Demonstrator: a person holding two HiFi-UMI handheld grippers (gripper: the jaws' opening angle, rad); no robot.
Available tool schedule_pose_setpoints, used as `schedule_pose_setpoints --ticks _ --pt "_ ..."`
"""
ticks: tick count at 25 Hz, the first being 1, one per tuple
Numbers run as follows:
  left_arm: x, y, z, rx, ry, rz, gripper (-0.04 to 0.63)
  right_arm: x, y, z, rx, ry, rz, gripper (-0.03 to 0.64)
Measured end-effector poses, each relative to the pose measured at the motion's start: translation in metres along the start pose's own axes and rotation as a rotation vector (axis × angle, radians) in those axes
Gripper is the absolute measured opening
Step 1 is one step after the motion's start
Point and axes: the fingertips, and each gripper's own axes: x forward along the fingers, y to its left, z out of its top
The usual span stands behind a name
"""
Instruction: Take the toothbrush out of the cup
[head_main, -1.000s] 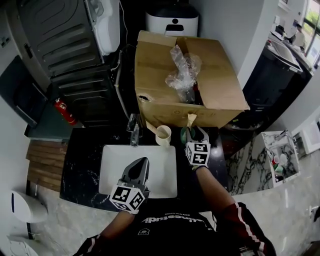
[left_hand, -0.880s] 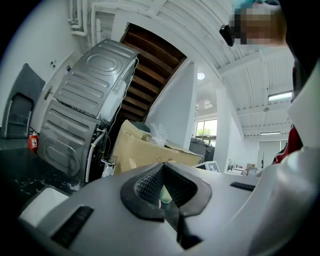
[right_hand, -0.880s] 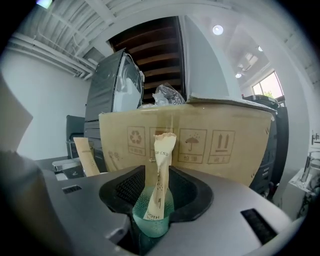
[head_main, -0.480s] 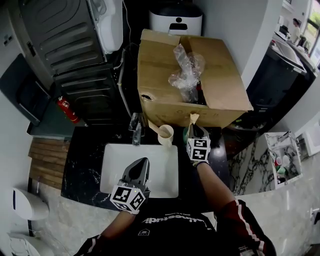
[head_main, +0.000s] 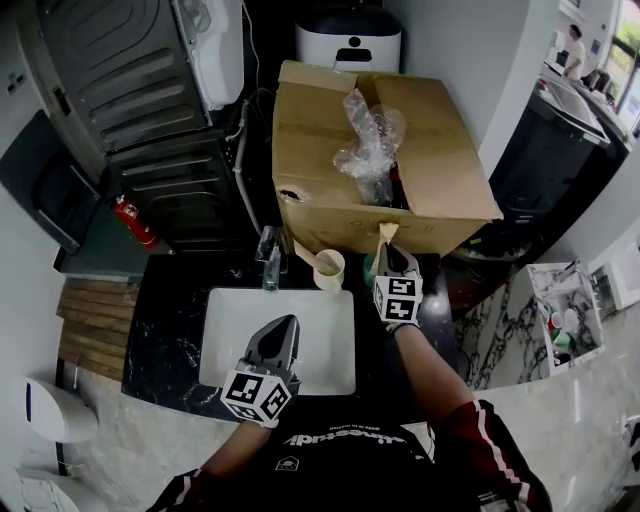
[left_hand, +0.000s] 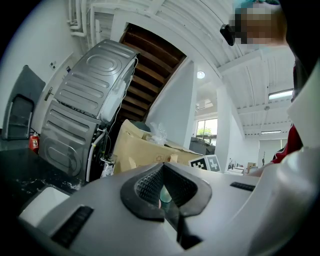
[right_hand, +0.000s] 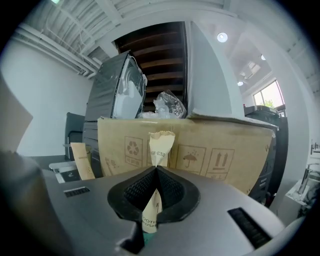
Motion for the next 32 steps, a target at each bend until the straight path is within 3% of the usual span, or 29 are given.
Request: schedule_pose_setpoints --ticks 6,14,32 --pt "0.000 -0.007 0.003 0.006 -0.007 -0.019 0.014 -0.017 0.000 0.048 -0.002 -0.084 0.008 0.037" --pt "-0.004 -0.012 0.006 0.009 -0.015 -0.035 0.014 -0.046 -0.002 0.061 -0.007 -0.116 -0.005 0.036" --pt "0.000 -0.009 0.001 0.023 0.008 -0.017 0.014 -0.241 0.069 0.047 0.085 -0.152 0.115 0.037"
